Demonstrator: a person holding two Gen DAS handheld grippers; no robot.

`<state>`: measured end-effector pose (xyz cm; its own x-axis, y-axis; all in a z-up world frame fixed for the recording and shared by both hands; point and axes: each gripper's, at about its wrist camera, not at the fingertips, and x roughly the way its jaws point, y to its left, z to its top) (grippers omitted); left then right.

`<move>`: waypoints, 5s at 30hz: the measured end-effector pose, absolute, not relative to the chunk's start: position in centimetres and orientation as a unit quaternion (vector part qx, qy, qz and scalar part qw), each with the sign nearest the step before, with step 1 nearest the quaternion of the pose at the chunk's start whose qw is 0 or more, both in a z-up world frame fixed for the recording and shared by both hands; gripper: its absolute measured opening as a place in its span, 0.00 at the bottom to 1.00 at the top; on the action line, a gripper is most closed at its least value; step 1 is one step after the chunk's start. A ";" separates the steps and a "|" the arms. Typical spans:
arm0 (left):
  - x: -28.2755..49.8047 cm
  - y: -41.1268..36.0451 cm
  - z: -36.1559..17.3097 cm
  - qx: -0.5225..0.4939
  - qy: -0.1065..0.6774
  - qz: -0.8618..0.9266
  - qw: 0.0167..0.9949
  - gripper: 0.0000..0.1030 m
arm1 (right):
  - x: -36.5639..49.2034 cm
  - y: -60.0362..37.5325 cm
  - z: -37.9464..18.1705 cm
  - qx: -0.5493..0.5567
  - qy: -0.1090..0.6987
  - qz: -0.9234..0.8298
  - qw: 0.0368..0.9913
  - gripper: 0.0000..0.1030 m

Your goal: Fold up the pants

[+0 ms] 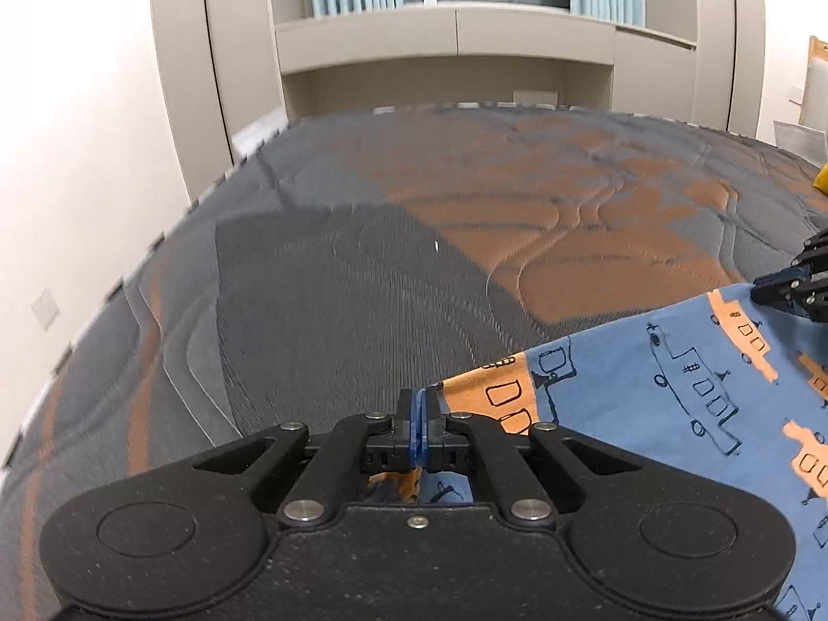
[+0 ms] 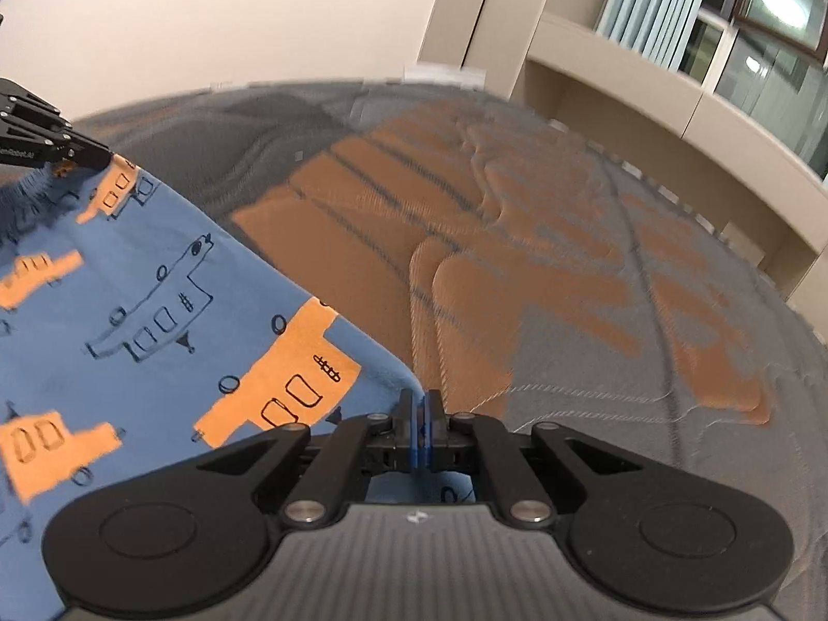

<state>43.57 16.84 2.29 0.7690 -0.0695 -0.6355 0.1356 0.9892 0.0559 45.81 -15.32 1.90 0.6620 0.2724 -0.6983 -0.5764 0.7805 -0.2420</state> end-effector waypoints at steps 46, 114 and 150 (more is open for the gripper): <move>33.8 23.2 8.1 -0.012 0.263 0.028 0.964 0.96 | 21.5 5.4 0.7 -0.265 0.203 0.565 0.755 0.65; 17.3 16.9 1.8 0.168 0.263 -0.209 0.927 0.01 | 11.8 -17.2 4.0 -0.225 0.200 0.278 0.912 0.02; 14.6 16.5 1.0 0.161 0.276 -0.191 0.928 0.01 | 8.2 -14.9 -0.2 -0.352 0.184 0.279 0.875 0.25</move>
